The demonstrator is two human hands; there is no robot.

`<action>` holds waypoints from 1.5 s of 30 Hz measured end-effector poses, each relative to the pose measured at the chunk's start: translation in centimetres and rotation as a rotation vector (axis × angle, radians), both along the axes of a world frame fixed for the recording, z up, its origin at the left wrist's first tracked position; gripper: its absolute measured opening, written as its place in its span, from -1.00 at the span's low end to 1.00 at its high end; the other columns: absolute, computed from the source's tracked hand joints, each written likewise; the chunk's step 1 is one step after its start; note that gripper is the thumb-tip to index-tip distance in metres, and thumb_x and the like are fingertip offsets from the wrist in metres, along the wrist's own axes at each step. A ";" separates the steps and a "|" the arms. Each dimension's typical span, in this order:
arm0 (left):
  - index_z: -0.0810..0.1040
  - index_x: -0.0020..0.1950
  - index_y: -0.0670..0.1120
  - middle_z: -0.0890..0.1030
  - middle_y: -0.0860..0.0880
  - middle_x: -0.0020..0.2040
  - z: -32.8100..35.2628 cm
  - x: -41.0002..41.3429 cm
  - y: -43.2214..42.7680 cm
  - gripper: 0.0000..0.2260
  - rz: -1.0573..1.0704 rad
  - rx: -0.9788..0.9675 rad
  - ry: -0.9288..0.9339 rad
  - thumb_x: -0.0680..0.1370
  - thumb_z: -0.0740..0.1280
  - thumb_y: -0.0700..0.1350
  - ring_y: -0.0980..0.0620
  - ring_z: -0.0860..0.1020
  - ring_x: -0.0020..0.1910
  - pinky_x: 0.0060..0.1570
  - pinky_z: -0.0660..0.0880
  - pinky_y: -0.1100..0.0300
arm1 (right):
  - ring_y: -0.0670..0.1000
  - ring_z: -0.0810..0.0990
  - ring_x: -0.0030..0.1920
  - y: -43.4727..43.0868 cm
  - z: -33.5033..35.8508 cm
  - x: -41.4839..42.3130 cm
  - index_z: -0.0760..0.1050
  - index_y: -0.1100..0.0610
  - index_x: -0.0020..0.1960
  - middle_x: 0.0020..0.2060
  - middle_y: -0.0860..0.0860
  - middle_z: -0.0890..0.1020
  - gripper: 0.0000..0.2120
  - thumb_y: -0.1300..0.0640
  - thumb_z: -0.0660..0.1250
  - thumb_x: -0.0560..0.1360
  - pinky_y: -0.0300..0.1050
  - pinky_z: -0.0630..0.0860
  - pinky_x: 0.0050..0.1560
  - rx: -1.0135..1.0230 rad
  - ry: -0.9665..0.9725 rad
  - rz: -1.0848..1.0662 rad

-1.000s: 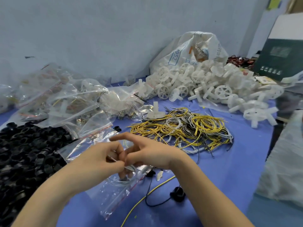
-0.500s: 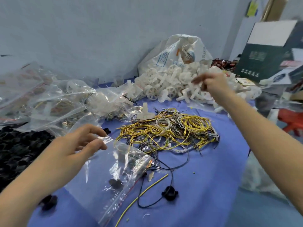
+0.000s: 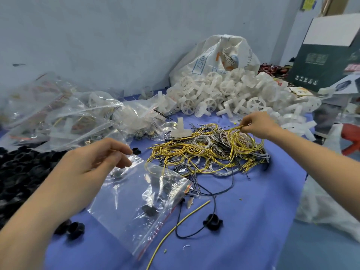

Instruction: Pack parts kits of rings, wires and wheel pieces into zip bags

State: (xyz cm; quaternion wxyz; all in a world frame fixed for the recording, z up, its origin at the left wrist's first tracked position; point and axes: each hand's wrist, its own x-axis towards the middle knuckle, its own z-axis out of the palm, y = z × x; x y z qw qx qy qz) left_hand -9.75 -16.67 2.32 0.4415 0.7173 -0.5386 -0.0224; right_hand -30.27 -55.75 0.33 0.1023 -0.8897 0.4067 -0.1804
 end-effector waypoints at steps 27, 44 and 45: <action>0.61 -0.12 0.24 0.70 0.09 -0.21 -0.8 0.0 -0.4 -0.60 -0.075 0.050 0.057 0.55 0.29 -0.31 0.19 0.65 -0.19 -0.13 0.46 0.48 | -0.12 0.57 -0.19 0.3 0.2 0.9 0.60 0.05 0.03 -0.13 -0.04 0.58 -0.79 0.07 0.48 0.41 -0.27 0.40 -0.18 0.374 0.078 0.027; 0.59 -0.11 0.27 0.70 0.12 -0.22 -1.4 -0.1 -0.8 -0.57 -0.055 0.094 0.023 0.55 0.30 -0.33 0.21 0.65 -0.21 -0.13 0.48 0.46 | -0.16 0.43 -0.46 3.1 6.5 1.1 0.56 0.23 0.06 -0.17 0.10 0.62 -0.84 0.21 0.23 0.58 -0.42 0.32 -0.47 -0.003 -0.229 0.126; 0.59 -0.11 0.27 0.70 0.12 -0.22 -1.5 0.0 -0.9 -0.56 -0.055 0.100 0.029 0.55 0.30 -0.33 0.21 0.65 -0.21 -0.13 0.48 0.46 | -0.18 0.46 -0.43 3.9 8.0 1.2 0.58 0.22 0.05 -0.17 0.09 0.63 -0.84 0.22 0.25 0.57 -0.44 0.32 -0.43 -0.073 -0.268 0.165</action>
